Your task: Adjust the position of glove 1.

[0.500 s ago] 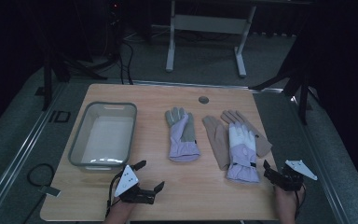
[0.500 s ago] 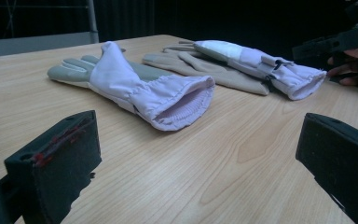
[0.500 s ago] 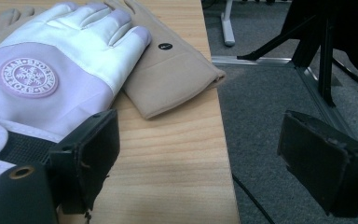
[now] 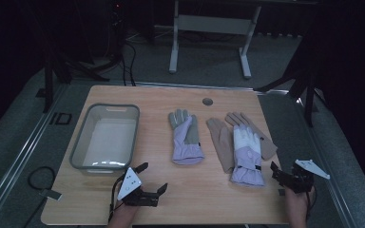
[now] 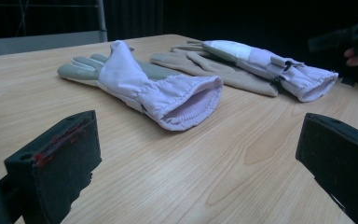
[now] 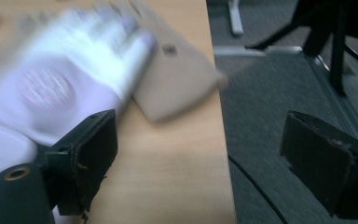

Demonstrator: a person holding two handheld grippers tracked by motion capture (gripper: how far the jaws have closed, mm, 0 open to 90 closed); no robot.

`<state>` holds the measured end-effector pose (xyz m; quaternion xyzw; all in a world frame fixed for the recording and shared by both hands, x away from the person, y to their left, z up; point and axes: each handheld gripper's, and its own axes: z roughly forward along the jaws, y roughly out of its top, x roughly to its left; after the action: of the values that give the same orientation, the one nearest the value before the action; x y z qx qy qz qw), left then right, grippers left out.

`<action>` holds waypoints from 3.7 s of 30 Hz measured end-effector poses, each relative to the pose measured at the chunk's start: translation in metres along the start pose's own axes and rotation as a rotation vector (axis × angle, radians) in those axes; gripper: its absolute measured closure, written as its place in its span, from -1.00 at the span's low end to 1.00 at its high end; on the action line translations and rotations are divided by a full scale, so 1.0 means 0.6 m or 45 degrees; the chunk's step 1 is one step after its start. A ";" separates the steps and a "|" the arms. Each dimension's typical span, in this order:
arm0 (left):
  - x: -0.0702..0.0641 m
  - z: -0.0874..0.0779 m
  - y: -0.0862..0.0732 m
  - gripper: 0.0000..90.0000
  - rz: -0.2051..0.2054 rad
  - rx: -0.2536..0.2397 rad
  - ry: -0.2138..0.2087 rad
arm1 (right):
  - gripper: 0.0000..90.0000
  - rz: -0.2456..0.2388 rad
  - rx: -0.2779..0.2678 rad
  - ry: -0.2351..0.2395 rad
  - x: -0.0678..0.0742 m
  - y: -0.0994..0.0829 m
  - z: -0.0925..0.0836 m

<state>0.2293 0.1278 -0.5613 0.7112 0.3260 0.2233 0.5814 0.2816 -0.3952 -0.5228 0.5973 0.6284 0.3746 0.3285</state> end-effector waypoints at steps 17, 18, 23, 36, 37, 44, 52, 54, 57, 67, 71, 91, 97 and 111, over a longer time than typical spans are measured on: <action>0.000 0.000 0.000 -1.00 0.007 0.002 -0.009 | -0.75 -0.091 0.018 0.225 0.068 0.139 -0.015; 0.000 0.000 0.000 -1.00 0.004 0.001 -0.010 | -0.75 -0.098 0.010 0.239 0.074 0.144 -0.014; 0.000 0.000 0.000 -1.00 0.002 0.001 -0.011 | -0.77 -0.141 0.014 0.267 0.102 0.166 -0.006; 0.002 -0.001 -0.001 -1.00 -0.003 -0.011 -0.029 | -0.69 -0.237 0.024 0.419 0.191 0.220 0.036; 0.002 -0.002 -0.001 -1.00 -0.002 -0.011 -0.030 | -0.69 -0.238 0.027 0.420 0.198 0.222 0.040; 0.000 -0.002 -0.001 -1.00 0.012 -0.011 -0.030 | -0.67 -0.297 0.061 0.469 0.248 0.227 0.068; 0.001 0.000 0.000 -1.00 0.014 -0.010 -0.040 | -0.56 -0.324 0.123 0.541 0.307 0.220 0.119; 0.001 0.000 0.000 -1.00 0.011 -0.011 -0.041 | -0.56 -0.336 0.139 0.559 0.320 0.217 0.131; 0.001 0.000 0.000 -1.00 0.008 -0.011 -0.043 | -0.56 -0.351 0.150 0.573 0.334 0.215 0.142; 0.002 0.000 0.000 -1.00 0.007 -0.015 -0.047 | -0.51 -0.414 0.230 0.625 0.397 0.190 0.204; 0.002 0.000 -0.001 -1.00 0.008 -0.016 -0.047 | -0.33 -0.434 0.245 0.617 0.413 0.176 0.221; 0.003 0.001 -0.001 -1.00 -0.003 -0.017 -0.049 | 0.15 -0.498 0.412 0.661 0.428 0.110 0.286; 0.002 0.001 0.000 -1.00 -0.003 -0.015 -0.044 | 0.84 -0.502 0.406 0.659 0.433 0.110 0.279; 0.003 0.001 0.000 -1.00 -0.013 -0.018 -0.031 | 0.93 -0.338 0.306 0.684 0.408 0.143 0.180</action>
<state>0.2309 0.1286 -0.5618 0.7081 0.3210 0.2138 0.5915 0.4006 -0.1421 -0.4949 0.4245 0.8048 0.3959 0.1241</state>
